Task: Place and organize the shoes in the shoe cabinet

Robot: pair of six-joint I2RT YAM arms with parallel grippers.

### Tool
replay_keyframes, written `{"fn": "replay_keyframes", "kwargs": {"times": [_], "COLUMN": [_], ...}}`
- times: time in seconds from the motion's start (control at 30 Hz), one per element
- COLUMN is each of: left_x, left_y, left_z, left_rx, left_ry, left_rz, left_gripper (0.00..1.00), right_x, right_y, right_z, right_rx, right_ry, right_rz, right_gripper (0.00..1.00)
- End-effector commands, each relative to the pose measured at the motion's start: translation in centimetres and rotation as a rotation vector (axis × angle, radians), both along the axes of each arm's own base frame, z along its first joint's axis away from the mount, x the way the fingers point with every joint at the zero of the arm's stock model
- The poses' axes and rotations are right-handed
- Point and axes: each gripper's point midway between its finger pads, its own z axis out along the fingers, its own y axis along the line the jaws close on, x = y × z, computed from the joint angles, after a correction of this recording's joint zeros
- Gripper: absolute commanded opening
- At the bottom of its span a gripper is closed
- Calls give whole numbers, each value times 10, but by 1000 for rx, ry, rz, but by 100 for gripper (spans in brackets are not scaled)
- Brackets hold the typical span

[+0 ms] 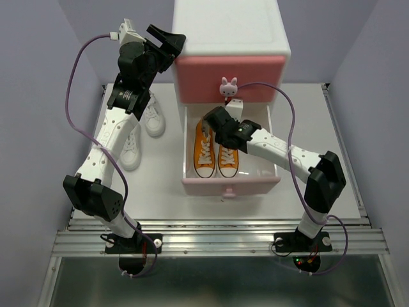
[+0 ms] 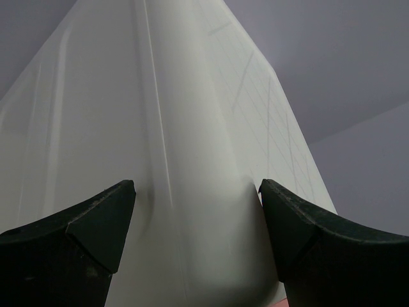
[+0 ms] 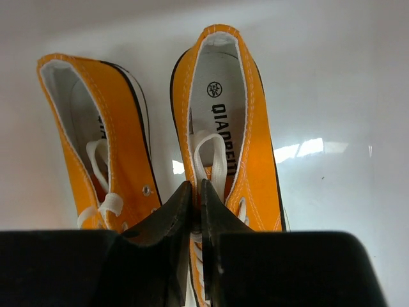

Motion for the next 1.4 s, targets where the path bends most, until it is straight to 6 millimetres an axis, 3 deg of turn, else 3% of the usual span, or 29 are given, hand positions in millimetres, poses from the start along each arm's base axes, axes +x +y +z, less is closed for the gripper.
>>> {"fn": "replay_keyframes", "kwargs": {"times": [0.0,0.23,0.3,0.4,0.53,0.57,0.67,0.9,1.03,1.13,1.17,1.37], "left_x": [-30,-31,-30,-29,-28,-28,-28,-26,-25,-24,-23,-22], "left_y": [33,32,32,30,30,30,31,30,29,29,30,29], "left_z": [-215,-218,-217,-219,-218,-218,-219,-217,-217,-217,-216,-217], "left_rx": [388,386,386,385,379,379,378,377,376,378,377,377], "left_ry": [628,633,631,635,633,633,635,633,634,635,634,636], "left_rz": [1,-3,-5,-6,-5,-5,-2,0,-2,-1,0,-1], "left_gripper": [88,88,88,88,88,88,88,88,88,88,88,88], "right_x": [26,16,17,14,11,12,10,0,-11,-18,-18,-36], "right_y": [9,32,45,42,26,26,25,15,4,2,4,12], "right_z": [21,8,18,19,6,8,8,16,28,33,48,65], "right_rx": [24,118,180,180,108,105,100,133,148,154,166,196], "right_ry": [-92,-57,-94,-91,-48,-46,-29,-28,-55,-78,-122,-148], "right_rz": [-15,97,160,156,102,97,88,48,67,123,167,327], "right_gripper": [10,12,12,15,32,47,62,81,100,100,100,100]}}
